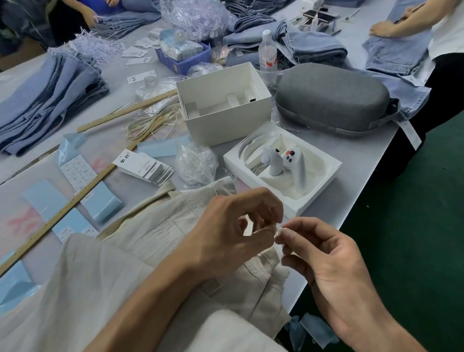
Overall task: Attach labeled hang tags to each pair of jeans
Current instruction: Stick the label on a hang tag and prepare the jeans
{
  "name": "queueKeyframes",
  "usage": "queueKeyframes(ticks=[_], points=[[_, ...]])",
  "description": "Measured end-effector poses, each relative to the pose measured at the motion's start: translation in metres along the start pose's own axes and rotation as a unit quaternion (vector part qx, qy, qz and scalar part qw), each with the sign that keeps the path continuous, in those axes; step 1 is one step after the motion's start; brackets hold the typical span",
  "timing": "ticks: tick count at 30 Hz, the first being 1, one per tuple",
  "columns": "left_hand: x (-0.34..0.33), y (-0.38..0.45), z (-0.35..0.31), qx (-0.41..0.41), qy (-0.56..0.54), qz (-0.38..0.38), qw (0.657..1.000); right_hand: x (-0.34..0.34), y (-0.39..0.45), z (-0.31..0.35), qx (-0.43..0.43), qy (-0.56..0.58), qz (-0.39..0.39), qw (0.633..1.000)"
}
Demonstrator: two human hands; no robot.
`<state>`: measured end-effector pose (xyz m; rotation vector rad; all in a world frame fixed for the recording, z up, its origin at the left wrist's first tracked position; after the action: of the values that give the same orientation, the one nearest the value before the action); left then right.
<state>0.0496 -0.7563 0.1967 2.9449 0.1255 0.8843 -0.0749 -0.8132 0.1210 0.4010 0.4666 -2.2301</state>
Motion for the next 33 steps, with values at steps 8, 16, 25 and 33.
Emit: queueKeyframes(ticks=[8, 16, 25, 33], points=[[-0.003, 0.001, 0.003, 0.01, -0.004, 0.011, 1.0, -0.001, -0.003, 0.019, 0.092, -0.188, -0.008, 0.978], [-0.002, 0.001, 0.011, 0.024, -0.068, 0.005, 0.997, 0.003, 0.005, 0.025, 0.056, -0.158, 0.032, 0.985], [0.006, 0.001, 0.018, 0.028, -0.136, -0.022, 0.99, 0.002, 0.006, 0.013, 0.014, -0.049, 0.03, 0.998], [0.002, 0.002, 0.02, 0.023, -0.114, -0.002, 0.993, 0.003, 0.009, -0.004, -0.036, 0.057, 0.01, 0.998]])
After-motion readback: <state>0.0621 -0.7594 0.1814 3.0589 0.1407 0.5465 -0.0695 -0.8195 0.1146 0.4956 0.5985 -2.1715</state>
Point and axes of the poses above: each hand's wrist, its own y-axis towards the middle knuckle, its own x-axis out of the back of the hand, z = x × y, the point moved 8 cm from there along y, towards the middle knuckle, and after that the axes turned 10 degrees about z, right-handed, at the moved point
